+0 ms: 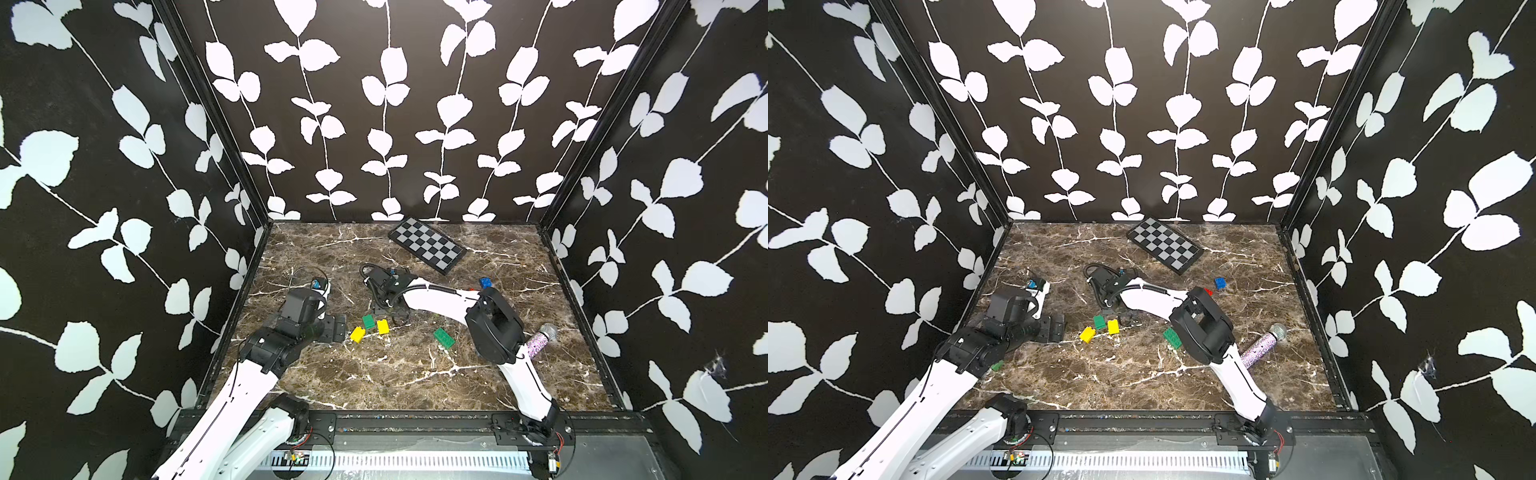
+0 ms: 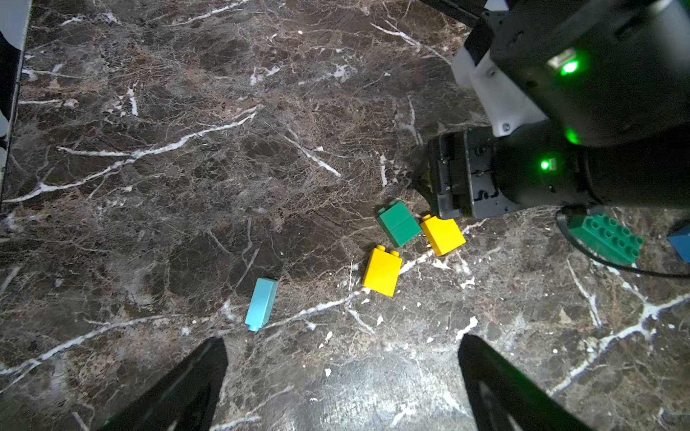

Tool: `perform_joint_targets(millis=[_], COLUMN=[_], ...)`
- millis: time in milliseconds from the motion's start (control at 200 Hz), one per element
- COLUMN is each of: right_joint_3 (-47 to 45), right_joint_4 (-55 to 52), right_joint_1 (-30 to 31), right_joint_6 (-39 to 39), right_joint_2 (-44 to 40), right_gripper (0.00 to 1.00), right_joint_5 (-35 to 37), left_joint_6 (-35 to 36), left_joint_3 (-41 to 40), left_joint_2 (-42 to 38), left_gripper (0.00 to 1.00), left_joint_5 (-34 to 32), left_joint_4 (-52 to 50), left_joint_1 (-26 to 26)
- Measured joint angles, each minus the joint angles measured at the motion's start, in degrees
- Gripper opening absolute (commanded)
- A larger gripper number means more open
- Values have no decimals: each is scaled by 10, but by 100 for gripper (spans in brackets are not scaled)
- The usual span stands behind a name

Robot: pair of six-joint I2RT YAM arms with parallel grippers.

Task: Assemble the letter h with lego
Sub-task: Place the lego brick at the center of the board, then pick up the lego brick from the center of the board.

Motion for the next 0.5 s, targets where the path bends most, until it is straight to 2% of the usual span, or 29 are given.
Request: perform_joint_targets(millis=[110, 225, 365, 500], right_joint_3=[-65, -140, -235, -266], right_joint_4=[21, 43, 69, 49], right_joint_1=[-10, -52, -183, -298], right_joint_6=[-24, -44, -49, -59], right_joint_2=[-64, -178, -308, -301], right_gripper=[80, 78, 76, 69], right_joint_5=[-4, -6, -15, -30], left_joint_6=[-1, -2, -2, -2], left_joint_3=[0, 0, 0, 0], left_joint_2=[10, 16, 16, 19], left_gripper=[99, 99, 99, 99], left_joint_5=[-8, -18, -25, -26], left_joint_4=[0, -1, -1, -1], left_joint_1=[0, 0, 0, 0])
